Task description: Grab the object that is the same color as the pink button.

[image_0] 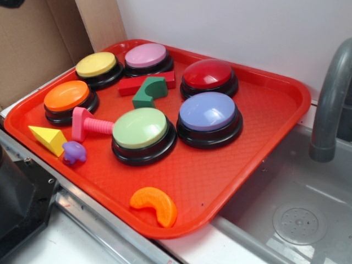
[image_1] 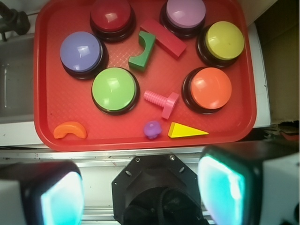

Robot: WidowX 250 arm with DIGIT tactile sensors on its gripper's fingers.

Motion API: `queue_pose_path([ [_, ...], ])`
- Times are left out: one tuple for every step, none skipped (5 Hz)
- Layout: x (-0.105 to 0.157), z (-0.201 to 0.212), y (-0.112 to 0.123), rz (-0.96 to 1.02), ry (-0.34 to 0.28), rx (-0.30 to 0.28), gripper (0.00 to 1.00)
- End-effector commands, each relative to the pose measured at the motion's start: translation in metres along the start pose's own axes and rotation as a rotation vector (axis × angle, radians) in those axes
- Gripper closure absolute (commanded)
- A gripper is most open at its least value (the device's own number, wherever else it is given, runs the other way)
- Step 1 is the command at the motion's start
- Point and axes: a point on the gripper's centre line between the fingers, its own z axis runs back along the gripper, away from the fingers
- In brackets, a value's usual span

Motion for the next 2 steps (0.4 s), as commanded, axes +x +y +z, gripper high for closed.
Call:
queue_pose_path([
  [0.000, 0.000, 0.000, 0.000, 0.000, 0.000, 0.00],
  [0.011, -0.021, 0.001, -0.098, -0.032, 0.026, 0.00],
])
